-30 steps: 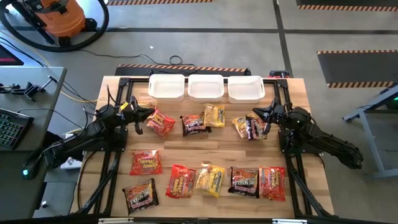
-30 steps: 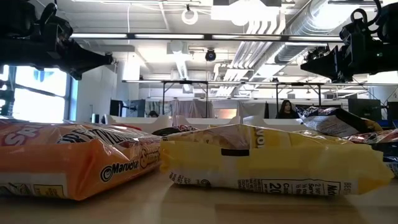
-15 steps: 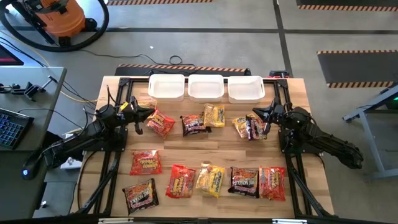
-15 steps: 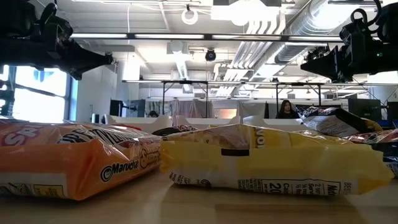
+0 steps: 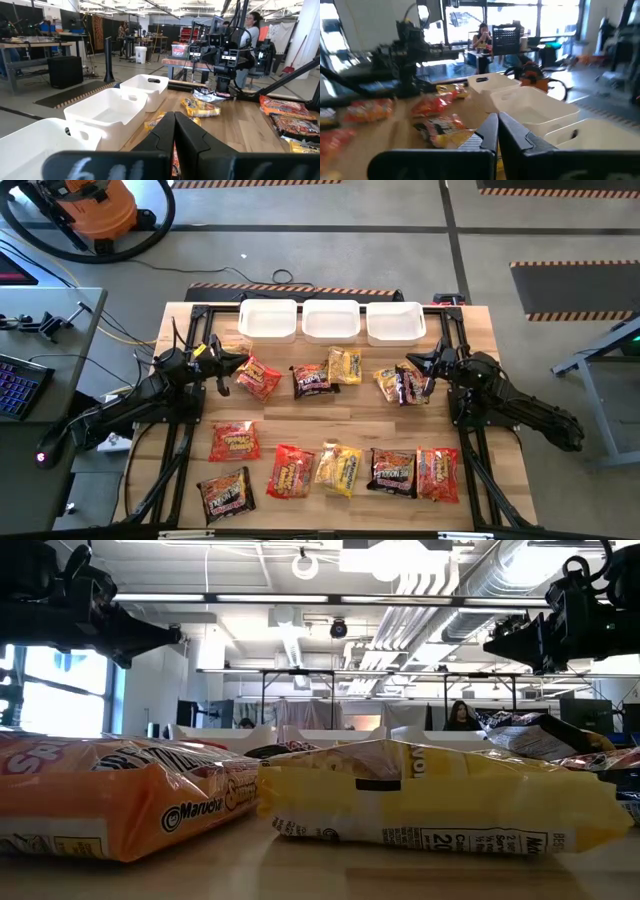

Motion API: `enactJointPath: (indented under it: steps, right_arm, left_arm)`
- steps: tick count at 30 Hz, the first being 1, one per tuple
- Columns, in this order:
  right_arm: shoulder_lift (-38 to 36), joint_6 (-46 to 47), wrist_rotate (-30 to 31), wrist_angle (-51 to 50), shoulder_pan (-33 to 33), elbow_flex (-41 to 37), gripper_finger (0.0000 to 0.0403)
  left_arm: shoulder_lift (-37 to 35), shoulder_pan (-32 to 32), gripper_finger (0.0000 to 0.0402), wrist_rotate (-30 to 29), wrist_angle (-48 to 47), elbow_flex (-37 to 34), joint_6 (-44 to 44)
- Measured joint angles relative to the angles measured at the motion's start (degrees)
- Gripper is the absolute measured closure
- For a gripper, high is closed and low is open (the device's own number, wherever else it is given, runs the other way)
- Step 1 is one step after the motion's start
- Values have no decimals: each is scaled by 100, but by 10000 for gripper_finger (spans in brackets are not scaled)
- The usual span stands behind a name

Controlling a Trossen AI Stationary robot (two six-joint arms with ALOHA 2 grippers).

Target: Sort Maruchan noodles

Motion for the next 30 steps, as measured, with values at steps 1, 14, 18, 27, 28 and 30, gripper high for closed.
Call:
enactJointPath:
  steps: [1,14,18,27,28,30]
  right_arm:
    - [-2,318,-62,7,0,-2,402]
    - [188,653,307,2994,0,36,402]
    - [938,1441,274,2734,3,299,402]
    - [3916,2514,392,2669,320,1022,316]
    - [4217,2593,397,2662,411,1127,300]
    - [4795,2635,522,2665,613,1375,267]
  left_arm:
    - [-2,1,399,0,0,0,1]
    - [0,1,399,-1,0,0,1]
    - [0,-1,399,1,0,0,1]
    - [-1,0,399,0,0,2,1]
    - [0,-1,399,1,0,2,0]
    - [0,-1,399,1,0,2,1]
